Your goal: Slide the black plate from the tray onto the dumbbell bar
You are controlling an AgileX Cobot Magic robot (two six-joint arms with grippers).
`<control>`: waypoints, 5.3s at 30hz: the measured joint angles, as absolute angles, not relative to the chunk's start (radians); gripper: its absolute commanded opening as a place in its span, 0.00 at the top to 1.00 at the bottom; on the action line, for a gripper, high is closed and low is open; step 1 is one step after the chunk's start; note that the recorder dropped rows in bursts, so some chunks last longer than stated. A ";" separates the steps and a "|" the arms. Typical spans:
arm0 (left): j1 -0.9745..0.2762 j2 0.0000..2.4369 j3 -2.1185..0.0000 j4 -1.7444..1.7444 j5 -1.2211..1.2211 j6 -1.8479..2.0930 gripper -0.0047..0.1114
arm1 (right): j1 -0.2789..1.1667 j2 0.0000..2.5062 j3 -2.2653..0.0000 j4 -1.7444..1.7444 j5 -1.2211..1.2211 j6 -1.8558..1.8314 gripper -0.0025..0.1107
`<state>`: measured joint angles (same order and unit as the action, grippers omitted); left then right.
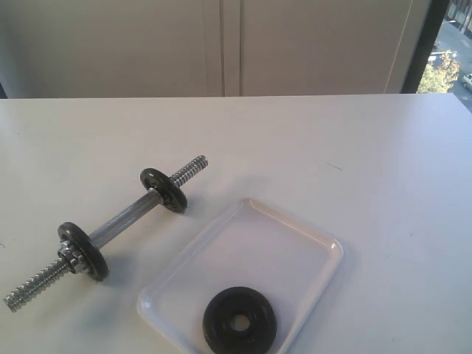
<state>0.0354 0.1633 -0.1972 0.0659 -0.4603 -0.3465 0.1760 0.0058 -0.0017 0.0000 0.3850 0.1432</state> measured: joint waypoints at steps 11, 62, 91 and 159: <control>-0.031 0.717 -0.603 0.504 0.000 -0.592 0.96 | 0.176 0.006 -0.002 0.000 0.385 0.139 0.98; -0.365 1.821 -1.230 -0.356 0.469 0.650 0.43 | 0.176 0.006 -0.002 0.000 0.000 0.156 0.98; -0.370 1.907 -1.230 -0.392 0.405 0.675 0.43 | 0.176 0.006 -0.002 0.005 -0.016 0.156 0.98; -0.372 1.810 -1.219 -0.325 0.574 0.666 0.96 | 0.823 1.662 -0.964 0.100 0.613 -0.354 0.05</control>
<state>-0.3722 1.8100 -1.2192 -0.3252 0.5738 0.6661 0.8233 1.6618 -0.9638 0.1005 0.6127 -0.3544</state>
